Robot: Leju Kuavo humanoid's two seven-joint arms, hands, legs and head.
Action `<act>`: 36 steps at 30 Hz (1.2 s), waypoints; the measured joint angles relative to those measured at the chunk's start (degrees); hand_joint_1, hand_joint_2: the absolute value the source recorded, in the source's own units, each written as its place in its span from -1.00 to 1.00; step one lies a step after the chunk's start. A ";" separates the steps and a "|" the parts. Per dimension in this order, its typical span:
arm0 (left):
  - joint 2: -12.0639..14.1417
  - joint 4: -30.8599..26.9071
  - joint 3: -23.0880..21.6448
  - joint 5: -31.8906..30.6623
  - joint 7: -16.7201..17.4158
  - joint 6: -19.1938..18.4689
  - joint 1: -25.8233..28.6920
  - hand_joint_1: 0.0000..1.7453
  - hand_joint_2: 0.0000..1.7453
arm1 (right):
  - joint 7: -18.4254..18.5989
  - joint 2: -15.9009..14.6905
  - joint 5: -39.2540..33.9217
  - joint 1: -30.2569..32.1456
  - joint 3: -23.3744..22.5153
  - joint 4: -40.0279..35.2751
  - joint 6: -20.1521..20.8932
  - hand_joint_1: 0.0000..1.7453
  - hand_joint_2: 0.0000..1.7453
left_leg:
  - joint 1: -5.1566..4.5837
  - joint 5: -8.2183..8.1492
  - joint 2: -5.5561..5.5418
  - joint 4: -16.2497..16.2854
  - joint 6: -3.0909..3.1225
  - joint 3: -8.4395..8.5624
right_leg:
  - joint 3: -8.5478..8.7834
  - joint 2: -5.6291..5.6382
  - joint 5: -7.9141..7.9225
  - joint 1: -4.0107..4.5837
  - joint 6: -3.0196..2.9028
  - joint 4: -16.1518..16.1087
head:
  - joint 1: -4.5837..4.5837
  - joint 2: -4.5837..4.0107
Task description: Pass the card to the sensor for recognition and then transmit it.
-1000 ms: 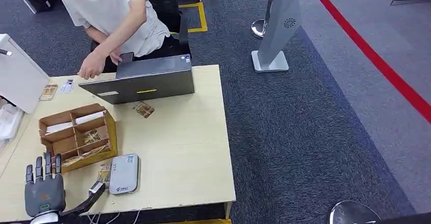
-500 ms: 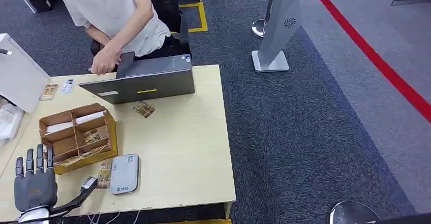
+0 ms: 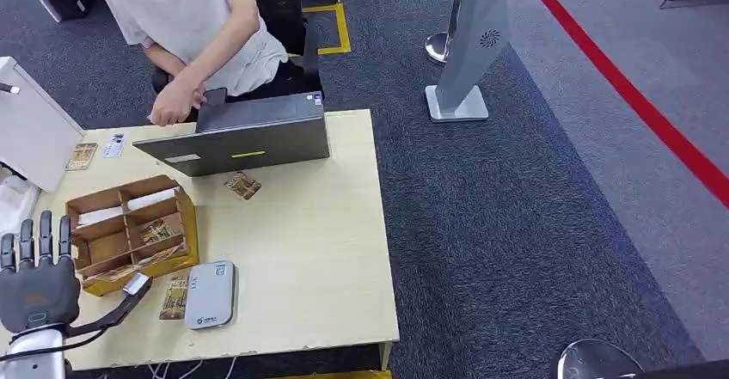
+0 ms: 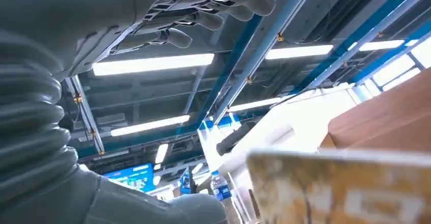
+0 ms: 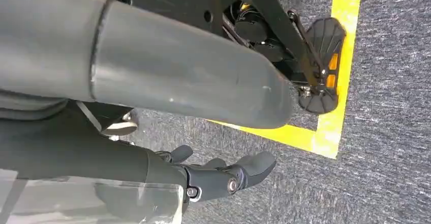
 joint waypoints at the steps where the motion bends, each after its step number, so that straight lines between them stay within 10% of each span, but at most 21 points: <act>1: 0.00 -0.04 0.00 0.00 0.00 0.00 -0.07 -1.00 1.00 | 0.00 0.00 0.00 0.00 0.00 0.00 0.00 -1.00 -1.00 | 0.00 0.00 0.00 0.00 0.00 0.00 | 0.00 0.00 0.00 0.00 0.00 0.00 | 0.00 0.00; 24: -1.03 0.15 -0.77 0.00 -0.79 -0.09 -2.26 -1.00 1.00 | -0.15 0.00 -0.13 0.00 0.00 0.00 0.00 -1.00 -1.00 | -0.01 0.00 0.01 0.00 0.00 0.00 | -0.01 0.00 0.00 0.00 0.00 -0.01 | 0.00 0.00; 36: -7.35 1.05 -3.50 0.00 -0.44 -6.22 -4.09 -1.00 1.00 | -0.59 0.02 -1.01 0.00 0.00 0.15 -0.37 -1.00 -1.00 | -0.02 0.00 0.00 0.03 0.01 0.00 | 0.00 -0.01 0.01 -0.01 0.01 -0.01 | 0.00 0.00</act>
